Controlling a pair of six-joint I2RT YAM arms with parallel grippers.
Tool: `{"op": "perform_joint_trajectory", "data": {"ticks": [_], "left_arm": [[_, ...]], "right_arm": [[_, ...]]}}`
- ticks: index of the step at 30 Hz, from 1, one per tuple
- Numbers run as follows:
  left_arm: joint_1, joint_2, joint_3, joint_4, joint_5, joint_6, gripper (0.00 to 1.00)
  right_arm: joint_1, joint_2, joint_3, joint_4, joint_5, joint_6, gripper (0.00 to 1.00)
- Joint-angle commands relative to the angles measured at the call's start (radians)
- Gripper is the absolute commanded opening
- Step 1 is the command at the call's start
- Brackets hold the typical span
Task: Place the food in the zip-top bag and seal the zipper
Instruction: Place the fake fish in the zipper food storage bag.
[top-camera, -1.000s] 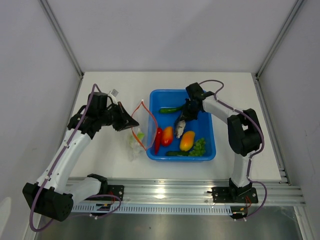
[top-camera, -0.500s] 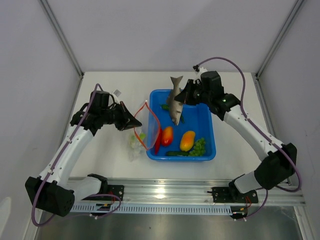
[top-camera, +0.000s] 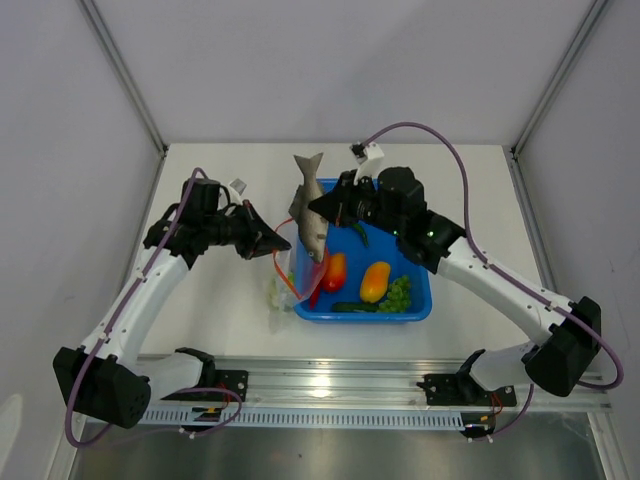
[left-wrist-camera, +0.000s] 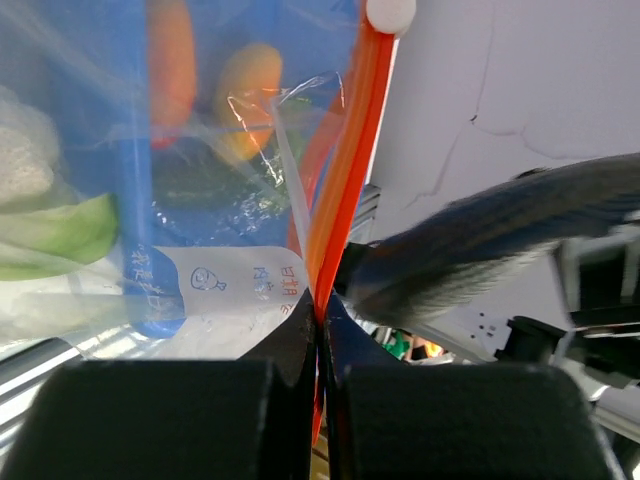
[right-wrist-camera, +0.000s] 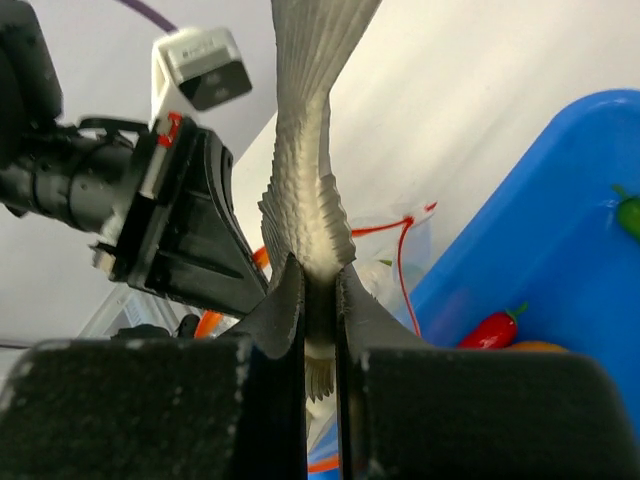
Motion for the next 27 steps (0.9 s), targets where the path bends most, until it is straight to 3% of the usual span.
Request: {"op": "perform_joint_trajectory", "data": {"ticks": [1, 11, 20, 27], "left_arm": [[0.010, -0.009, 0.036, 0.063, 0.074, -0.076, 0.00], [0.026, -0.034, 0.017, 0.108, 0.089, -0.124, 0.01], [0.030, -0.075, -0.027, 0.141, 0.058, -0.139, 0.01], [0.030, -0.075, -0.036, 0.164, 0.060, -0.153, 0.01]], "right_arm": [[0.034, -0.018, -0.057, 0.149, 0.129, -0.006, 0.00], [0.102, 0.011, -0.093, 0.134, 0.156, 0.002, 0.00], [0.148, 0.059, -0.025, -0.039, 0.269, 0.034, 0.00], [0.191, 0.085, -0.036, -0.019, 0.251, 0.002, 0.04]]}}
